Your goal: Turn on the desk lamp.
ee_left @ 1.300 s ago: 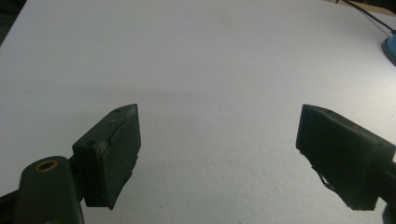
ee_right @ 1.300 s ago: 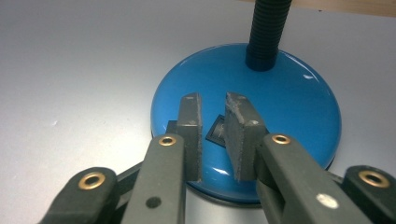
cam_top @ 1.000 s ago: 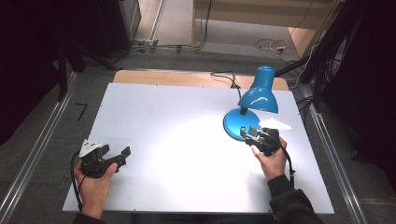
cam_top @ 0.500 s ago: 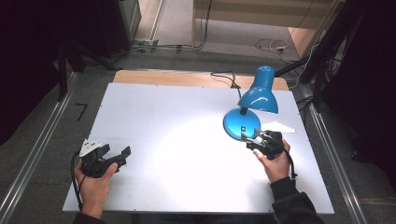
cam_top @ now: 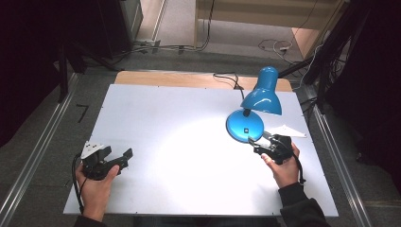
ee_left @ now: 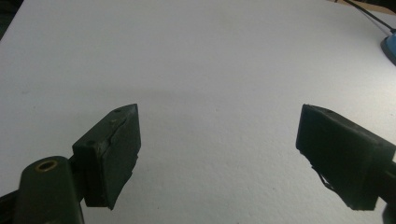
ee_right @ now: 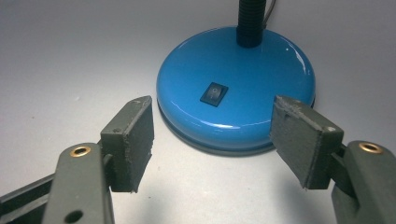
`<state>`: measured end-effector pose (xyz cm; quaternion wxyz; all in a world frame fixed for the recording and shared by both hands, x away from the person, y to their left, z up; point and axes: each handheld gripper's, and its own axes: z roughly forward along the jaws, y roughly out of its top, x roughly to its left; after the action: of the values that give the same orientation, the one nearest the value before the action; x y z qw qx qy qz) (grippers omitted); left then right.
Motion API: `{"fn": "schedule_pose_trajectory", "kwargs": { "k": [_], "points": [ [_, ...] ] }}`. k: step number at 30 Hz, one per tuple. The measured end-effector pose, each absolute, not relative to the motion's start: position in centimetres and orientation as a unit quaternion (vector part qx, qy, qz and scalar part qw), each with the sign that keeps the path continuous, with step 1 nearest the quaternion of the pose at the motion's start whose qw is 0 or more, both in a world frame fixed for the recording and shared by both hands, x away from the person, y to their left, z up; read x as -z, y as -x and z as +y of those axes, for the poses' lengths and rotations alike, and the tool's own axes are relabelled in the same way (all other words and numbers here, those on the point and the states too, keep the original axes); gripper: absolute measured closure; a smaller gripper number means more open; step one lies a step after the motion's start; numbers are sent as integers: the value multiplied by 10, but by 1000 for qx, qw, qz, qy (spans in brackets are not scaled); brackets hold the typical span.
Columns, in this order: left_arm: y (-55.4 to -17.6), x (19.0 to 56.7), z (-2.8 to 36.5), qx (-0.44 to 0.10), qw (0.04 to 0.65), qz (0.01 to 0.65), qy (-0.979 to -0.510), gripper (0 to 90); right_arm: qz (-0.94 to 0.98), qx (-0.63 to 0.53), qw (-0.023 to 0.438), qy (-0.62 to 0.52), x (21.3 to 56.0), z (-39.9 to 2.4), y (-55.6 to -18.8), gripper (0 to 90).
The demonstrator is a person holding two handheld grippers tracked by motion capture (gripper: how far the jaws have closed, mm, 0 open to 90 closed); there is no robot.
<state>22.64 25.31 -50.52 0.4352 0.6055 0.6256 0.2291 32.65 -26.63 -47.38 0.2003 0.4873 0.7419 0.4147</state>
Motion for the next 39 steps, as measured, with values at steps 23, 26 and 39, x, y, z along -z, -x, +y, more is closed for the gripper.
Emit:
{"fn": "schedule_pose_trajectory", "kwargs": {
  "k": [23,26,39],
  "points": [
    [-226,505,253,-228,435,626,-605,148,743,-405,210,-490,472,-290,-309,273],
    [-226,505,253,-228,435,626,-605,148,742,-402,210,-494,473,-295,-306,272],
    [-226,505,253,-228,436,627,-604,148,729,-396,225,-511,472,-327,-288,268]
  ]
}}
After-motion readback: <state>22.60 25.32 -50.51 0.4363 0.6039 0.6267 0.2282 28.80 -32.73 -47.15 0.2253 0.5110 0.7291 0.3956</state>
